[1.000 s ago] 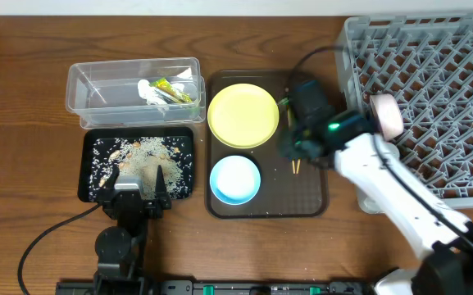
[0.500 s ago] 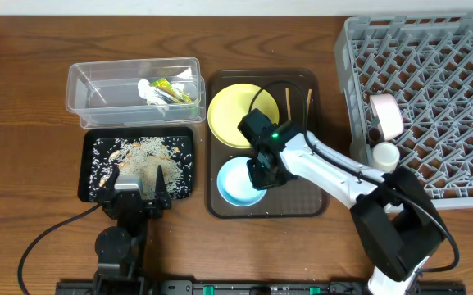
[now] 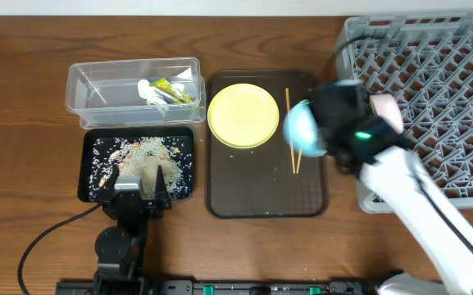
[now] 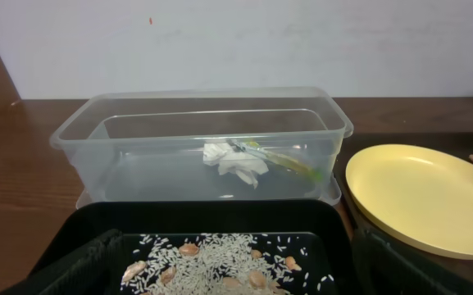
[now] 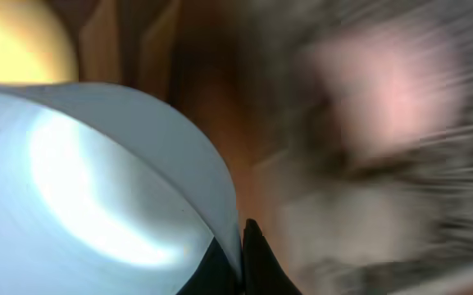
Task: Sort waste into correct bins and load items into the dishwasher rack
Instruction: 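Grasp the light-blue bowl rim with the right gripper and lift, then place the light-blue bowl into the dish rack with the right gripper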
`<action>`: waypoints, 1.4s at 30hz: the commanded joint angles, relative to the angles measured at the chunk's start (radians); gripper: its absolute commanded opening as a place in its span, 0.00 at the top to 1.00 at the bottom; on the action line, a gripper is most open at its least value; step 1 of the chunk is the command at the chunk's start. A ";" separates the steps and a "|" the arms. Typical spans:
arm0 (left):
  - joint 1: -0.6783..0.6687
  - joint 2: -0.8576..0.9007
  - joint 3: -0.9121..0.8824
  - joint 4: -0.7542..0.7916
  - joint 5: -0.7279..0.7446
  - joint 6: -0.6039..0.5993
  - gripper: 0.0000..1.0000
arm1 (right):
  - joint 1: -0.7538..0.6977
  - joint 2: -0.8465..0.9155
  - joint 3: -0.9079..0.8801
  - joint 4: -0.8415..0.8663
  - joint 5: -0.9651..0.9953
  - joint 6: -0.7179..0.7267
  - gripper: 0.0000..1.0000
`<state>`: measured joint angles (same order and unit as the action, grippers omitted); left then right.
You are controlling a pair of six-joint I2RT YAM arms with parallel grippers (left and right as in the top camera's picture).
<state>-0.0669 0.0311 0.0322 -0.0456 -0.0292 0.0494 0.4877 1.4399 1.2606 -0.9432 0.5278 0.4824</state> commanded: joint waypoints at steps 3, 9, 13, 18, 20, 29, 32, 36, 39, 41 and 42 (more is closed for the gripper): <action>0.006 0.000 -0.028 -0.024 -0.005 -0.005 0.10 | -0.179 -0.145 0.005 0.071 0.590 0.010 0.99; 0.006 0.000 -0.028 -0.024 -0.005 -0.005 0.10 | -0.399 -0.094 0.003 0.140 0.661 -0.048 0.99; 0.006 0.000 -0.028 -0.024 -0.005 -0.005 0.10 | -0.487 0.000 0.003 0.184 0.685 -0.137 0.99; 0.006 0.000 -0.028 -0.024 -0.005 -0.005 0.10 | -0.525 0.129 0.003 0.269 0.763 -0.241 0.99; 0.006 0.000 -0.028 -0.024 -0.005 -0.005 0.10 | -0.527 0.169 0.003 0.312 0.762 -0.286 0.99; 0.006 0.000 -0.028 -0.024 -0.005 -0.005 0.10 | -0.475 0.261 0.003 0.333 0.692 -0.323 0.99; 0.006 0.000 -0.028 -0.024 -0.005 -0.005 0.10 | -0.450 0.270 0.003 0.321 0.652 -0.323 0.99; 0.006 0.000 -0.028 -0.024 -0.005 -0.005 0.10 | -0.434 0.279 0.002 0.320 0.631 -0.319 0.99; 0.006 0.000 -0.028 -0.024 -0.005 -0.005 0.10 | -0.451 0.279 0.002 0.324 0.647 -0.319 0.99; 0.006 0.000 -0.028 -0.024 -0.005 -0.005 0.10 | -0.476 0.279 0.002 0.335 0.681 -0.319 0.99; 0.006 0.000 -0.028 -0.024 -0.005 -0.005 0.10 | -0.490 0.279 0.002 0.342 0.685 -0.320 0.99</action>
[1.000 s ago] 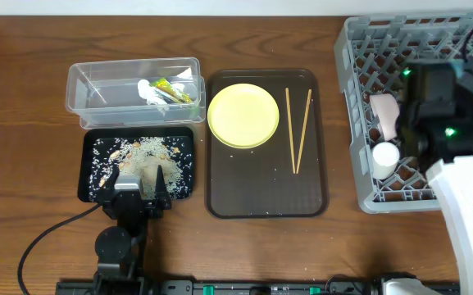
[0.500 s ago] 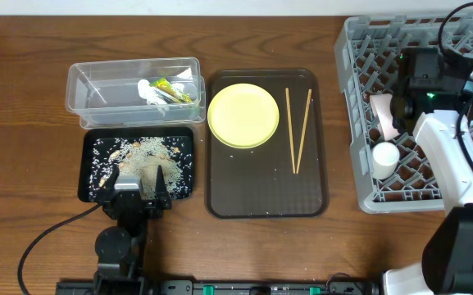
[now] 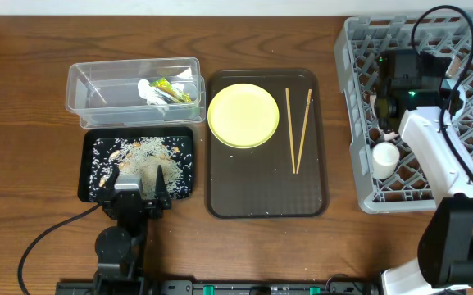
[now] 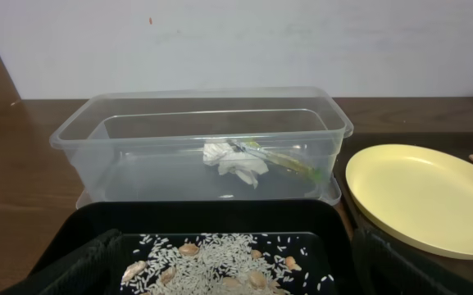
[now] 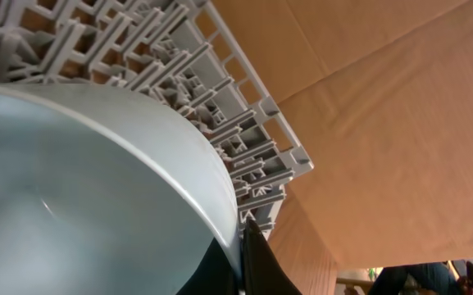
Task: Sort waste into correct bins and load items into the dishwasher rack
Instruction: 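Place the light-blue bowl into the dish rack with the right gripper, then move the right gripper to the wooden chopsticks on the brown tray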
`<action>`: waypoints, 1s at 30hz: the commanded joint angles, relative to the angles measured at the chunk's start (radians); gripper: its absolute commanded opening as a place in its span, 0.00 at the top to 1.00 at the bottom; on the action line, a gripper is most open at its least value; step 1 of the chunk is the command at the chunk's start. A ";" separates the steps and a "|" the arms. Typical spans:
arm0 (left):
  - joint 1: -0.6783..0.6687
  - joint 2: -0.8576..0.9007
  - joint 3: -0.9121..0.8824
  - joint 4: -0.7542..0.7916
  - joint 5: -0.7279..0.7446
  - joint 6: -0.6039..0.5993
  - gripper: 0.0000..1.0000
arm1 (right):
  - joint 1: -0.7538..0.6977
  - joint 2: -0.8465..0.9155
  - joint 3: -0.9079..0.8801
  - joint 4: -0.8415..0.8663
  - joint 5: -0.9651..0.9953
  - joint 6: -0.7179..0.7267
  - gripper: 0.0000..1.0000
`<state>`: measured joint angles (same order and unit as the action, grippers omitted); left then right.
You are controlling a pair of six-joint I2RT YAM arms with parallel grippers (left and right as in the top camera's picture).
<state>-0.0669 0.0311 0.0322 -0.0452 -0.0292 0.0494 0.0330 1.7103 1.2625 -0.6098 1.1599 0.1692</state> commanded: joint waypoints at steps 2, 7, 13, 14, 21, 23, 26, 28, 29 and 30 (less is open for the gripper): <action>0.006 0.000 -0.028 -0.024 -0.005 -0.005 0.10 | -0.064 0.009 0.000 0.021 0.051 -0.006 0.99; 0.006 0.000 -0.028 -0.024 -0.005 -0.005 0.10 | -0.104 0.016 0.000 0.029 0.006 -0.006 0.99; 0.006 0.000 -0.028 -0.024 -0.005 -0.005 0.10 | -0.116 0.095 0.000 0.068 0.077 -0.037 0.99; 0.006 0.000 -0.028 -0.024 -0.005 -0.005 0.10 | -0.119 0.109 0.000 0.073 0.092 -0.048 0.99; 0.006 0.000 -0.028 -0.024 -0.005 -0.005 0.10 | -0.099 0.157 0.000 0.065 0.051 -0.081 0.99; 0.006 0.000 -0.028 -0.024 -0.005 -0.005 0.10 | -0.072 0.154 0.000 0.057 0.034 -0.080 0.99; 0.006 0.000 -0.028 -0.024 -0.005 -0.005 0.10 | -0.036 0.153 0.000 0.050 0.033 -0.080 0.98; 0.006 0.000 -0.028 -0.024 -0.005 -0.005 0.10 | -0.016 0.152 0.000 0.040 0.032 -0.077 0.87; 0.006 0.000 -0.028 -0.024 -0.005 -0.005 0.10 | -0.010 0.148 0.000 0.030 0.033 -0.077 0.81; 0.006 0.000 -0.028 -0.024 -0.005 -0.005 0.10 | -0.003 0.144 0.000 0.019 0.032 -0.074 0.76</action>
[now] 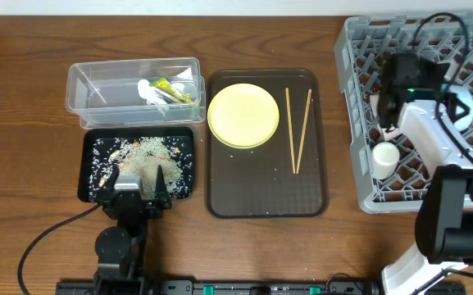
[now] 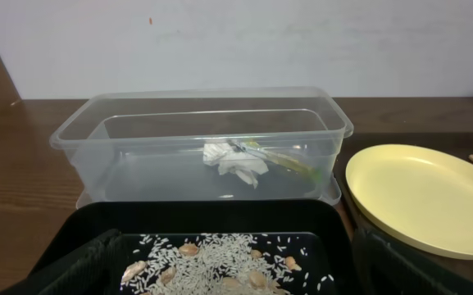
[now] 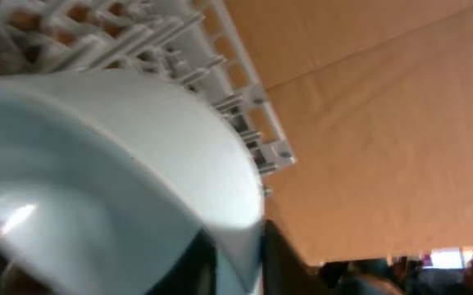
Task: Sort waste into correct bins and load items into the dishwasher rack
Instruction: 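Move the right gripper to the wooden chopsticks on the brown tray, then grasp one chopstick and place it into the dish rack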
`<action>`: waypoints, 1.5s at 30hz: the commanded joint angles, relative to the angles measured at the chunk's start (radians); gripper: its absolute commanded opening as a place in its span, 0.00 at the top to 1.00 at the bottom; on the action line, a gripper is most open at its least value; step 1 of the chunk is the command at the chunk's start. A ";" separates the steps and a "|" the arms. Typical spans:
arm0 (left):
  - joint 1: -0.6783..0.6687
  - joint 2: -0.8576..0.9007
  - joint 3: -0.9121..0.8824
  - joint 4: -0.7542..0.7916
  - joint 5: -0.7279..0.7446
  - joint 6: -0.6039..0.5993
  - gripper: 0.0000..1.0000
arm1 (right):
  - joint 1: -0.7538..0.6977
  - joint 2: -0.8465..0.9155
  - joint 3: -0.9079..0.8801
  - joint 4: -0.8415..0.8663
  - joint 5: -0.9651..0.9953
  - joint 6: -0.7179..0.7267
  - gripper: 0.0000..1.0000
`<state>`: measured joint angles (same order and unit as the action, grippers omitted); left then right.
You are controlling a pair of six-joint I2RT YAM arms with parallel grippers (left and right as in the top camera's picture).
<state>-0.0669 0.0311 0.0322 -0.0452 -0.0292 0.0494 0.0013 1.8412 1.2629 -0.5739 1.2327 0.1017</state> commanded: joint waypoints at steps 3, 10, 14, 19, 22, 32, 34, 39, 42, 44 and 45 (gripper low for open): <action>0.006 0.000 -0.028 -0.024 -0.005 -0.005 0.10 | 0.052 -0.023 -0.001 -0.046 -0.069 -0.002 0.67; 0.006 0.000 -0.028 -0.024 -0.005 -0.005 0.10 | 0.155 -0.227 0.000 -0.143 -0.436 0.052 0.53; 0.006 0.000 -0.028 -0.024 -0.005 -0.005 0.10 | 0.250 -0.365 0.000 -0.183 -0.888 0.106 0.48; 0.006 0.000 -0.028 -0.024 -0.005 -0.005 0.10 | 0.389 -0.402 -0.001 -0.185 -1.322 0.207 0.50; 0.006 0.000 -0.028 -0.024 -0.005 -0.005 0.10 | 0.482 -0.352 -0.004 -0.189 -1.320 0.277 0.51; 0.006 0.000 -0.028 -0.024 -0.005 -0.005 0.10 | 0.550 -0.048 -0.005 -0.075 -1.009 0.399 0.61; 0.006 0.000 -0.028 -0.024 -0.005 -0.005 0.10 | 0.539 0.011 -0.005 -0.029 -0.990 0.399 0.62; 0.006 0.000 -0.028 -0.024 -0.005 -0.005 0.10 | 0.502 0.151 -0.005 0.046 -0.968 0.399 0.61; 0.006 0.000 -0.028 -0.024 -0.005 -0.005 0.10 | 0.481 0.194 -0.005 0.047 -0.954 0.399 0.62; 0.006 0.000 -0.028 -0.024 -0.005 -0.005 0.10 | 0.467 0.207 -0.005 0.047 -0.977 0.399 0.71; 0.006 0.000 -0.028 -0.024 -0.005 -0.005 0.10 | 0.462 0.207 -0.005 0.047 -0.998 0.399 0.83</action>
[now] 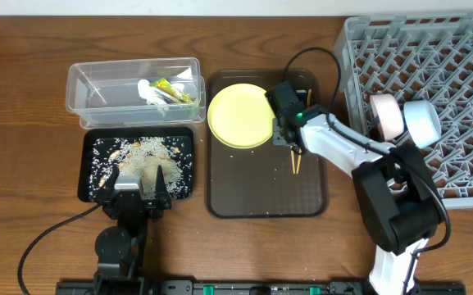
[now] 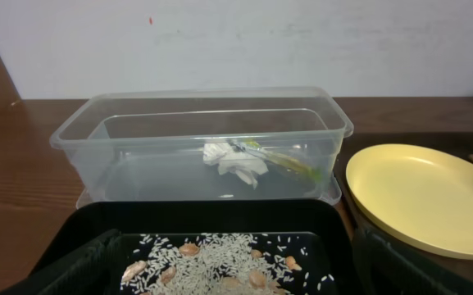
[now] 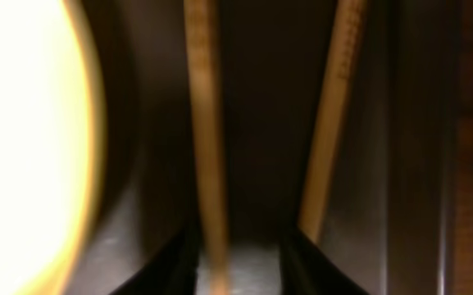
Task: Sort waste into correct bins and load items into the dishwasher rack
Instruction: 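Grasp one chopstick and place it into the dish rack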
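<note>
Two wooden chopsticks [image 1: 294,164] lie on the brown serving tray [image 1: 252,192], to the right of the yellow plate [image 1: 243,115]. My right gripper [image 1: 289,135] is low over them and open. In the right wrist view its fingers [image 3: 183,262] straddle the left chopstick [image 3: 203,123], and the other chopstick [image 3: 334,123] runs by the right finger. A light blue bowl [image 1: 422,123] and a pink cup [image 1: 386,115] rest in the grey dishwasher rack [image 1: 457,65]. My left gripper [image 1: 140,182] stands open at the black tray of rice [image 2: 220,258].
A clear plastic bin [image 1: 88,82] with crumpled wrappers [image 2: 236,160] stands behind the black food-waste tray [image 1: 88,164]. The right arm's cable loops above the serving tray's far right corner. The rack fills the right side of the table.
My right gripper has let go of the light blue bowl, which now sits in the rack. It has moved left from the rack to the chopsticks on the serving tray and stands open.
My right gripper first held the light blue bowl between the serving tray and the rack. Then it was over the rack with the bowl, twice. Now the bowl rests in the rack beside the pink cup and the gripper is at the chopsticks. The left arm stayed still.
</note>
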`<action>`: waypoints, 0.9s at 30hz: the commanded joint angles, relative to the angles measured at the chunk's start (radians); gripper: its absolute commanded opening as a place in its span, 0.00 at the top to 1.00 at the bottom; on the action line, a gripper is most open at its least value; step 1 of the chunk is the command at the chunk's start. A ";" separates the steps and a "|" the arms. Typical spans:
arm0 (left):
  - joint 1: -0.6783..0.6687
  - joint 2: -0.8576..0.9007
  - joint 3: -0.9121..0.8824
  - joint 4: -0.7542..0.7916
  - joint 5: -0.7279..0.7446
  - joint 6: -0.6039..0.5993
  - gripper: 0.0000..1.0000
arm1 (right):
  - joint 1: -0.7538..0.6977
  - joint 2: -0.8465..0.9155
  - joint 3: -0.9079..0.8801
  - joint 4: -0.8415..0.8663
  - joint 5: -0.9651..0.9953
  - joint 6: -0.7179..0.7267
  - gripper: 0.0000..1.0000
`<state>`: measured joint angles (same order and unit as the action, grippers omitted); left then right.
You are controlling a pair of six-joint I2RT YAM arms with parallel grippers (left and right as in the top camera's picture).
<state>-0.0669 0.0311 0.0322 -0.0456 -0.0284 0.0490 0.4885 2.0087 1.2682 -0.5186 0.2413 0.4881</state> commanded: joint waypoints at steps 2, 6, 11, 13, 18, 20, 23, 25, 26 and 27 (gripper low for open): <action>0.006 0.000 -0.028 -0.024 -0.006 -0.005 0.10 | -0.028 0.039 -0.010 -0.013 -0.034 0.012 0.92; 0.006 0.000 -0.028 -0.024 -0.006 -0.005 0.10 | -0.028 0.014 -0.007 -0.037 -0.032 0.012 0.99; 0.006 0.000 -0.028 -0.024 -0.005 -0.005 0.10 | -0.043 -0.108 0.014 -0.100 -0.032 -0.032 0.99; 0.006 0.000 -0.028 -0.024 -0.006 -0.005 0.10 | -0.058 -0.188 0.029 -0.137 -0.032 -0.061 0.99; 0.006 0.000 -0.028 -0.024 -0.006 -0.005 0.10 | -0.154 -0.389 0.046 -0.165 -0.024 -0.163 0.99; 0.006 0.000 -0.028 -0.024 -0.006 -0.005 0.10 | -0.211 -0.442 0.046 -0.150 -0.025 -0.202 0.99; 0.006 0.000 -0.028 -0.024 -0.006 -0.005 0.10 | -0.301 -0.478 0.046 -0.109 -0.044 -0.282 0.99; 0.006 0.000 -0.028 -0.024 -0.006 -0.005 0.10 | -0.357 -0.478 0.046 -0.093 -0.051 -0.345 0.99; 0.006 0.000 -0.028 -0.024 -0.005 -0.005 0.10 | -0.376 -0.477 0.046 -0.090 -0.051 -0.363 0.99; 0.006 0.000 -0.028 -0.024 -0.005 -0.005 0.10 | -0.401 -0.476 0.046 -0.088 -0.058 -0.376 0.99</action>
<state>-0.0669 0.0311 0.0322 -0.0452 -0.0288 0.0494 0.1329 1.5116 1.3193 -0.6064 0.1982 0.2207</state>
